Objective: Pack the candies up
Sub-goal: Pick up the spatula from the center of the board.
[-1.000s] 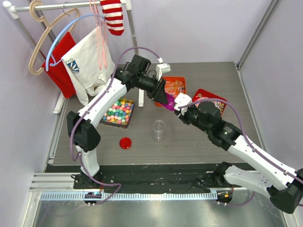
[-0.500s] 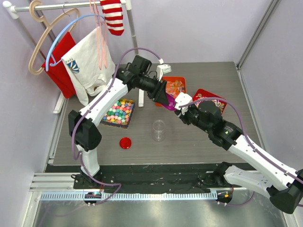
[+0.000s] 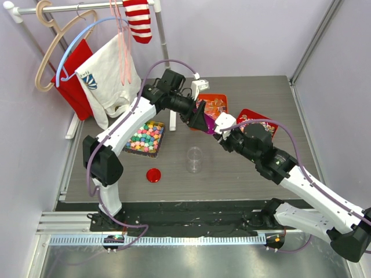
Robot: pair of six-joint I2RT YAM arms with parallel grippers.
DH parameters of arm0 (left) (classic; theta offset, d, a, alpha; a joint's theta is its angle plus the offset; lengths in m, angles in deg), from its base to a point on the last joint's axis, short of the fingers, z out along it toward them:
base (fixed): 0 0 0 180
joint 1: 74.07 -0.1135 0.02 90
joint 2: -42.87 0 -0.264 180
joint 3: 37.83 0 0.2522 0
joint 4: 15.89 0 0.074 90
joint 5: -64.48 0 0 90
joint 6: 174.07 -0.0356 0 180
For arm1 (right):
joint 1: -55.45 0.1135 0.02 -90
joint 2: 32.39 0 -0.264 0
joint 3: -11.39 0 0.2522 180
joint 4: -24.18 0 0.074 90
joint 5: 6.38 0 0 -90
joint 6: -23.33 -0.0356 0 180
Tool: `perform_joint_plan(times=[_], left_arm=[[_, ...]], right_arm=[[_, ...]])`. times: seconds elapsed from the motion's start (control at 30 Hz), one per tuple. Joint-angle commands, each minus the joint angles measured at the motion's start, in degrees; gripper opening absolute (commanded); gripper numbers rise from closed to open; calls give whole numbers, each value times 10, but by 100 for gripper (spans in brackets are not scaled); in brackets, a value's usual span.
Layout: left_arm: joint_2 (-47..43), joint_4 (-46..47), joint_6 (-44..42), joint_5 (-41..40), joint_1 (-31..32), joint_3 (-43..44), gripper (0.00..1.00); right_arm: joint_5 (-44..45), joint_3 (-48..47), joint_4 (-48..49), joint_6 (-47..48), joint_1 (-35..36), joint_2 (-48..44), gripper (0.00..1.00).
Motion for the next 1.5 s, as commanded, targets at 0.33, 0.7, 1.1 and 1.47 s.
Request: perform_joint_plan(times=[0.33, 0.7, 1.1, 1.47], left_arm=[[-33, 8, 1, -9, -8, -26, 63], [-26, 9, 1, 11, -8, -25, 4], [-9, 29, 39, 57, -19, -27, 0], [-1, 38, 52, 91, -25, -30, 0]], right_arm=[[-69, -59, 5, -28, -19, -13, 1], [-53, -34, 27, -18, -19, -13, 1], [-50, -32, 27, -6, -19, -21, 33], [-40, -21, 39, 7, -19, -15, 44]])
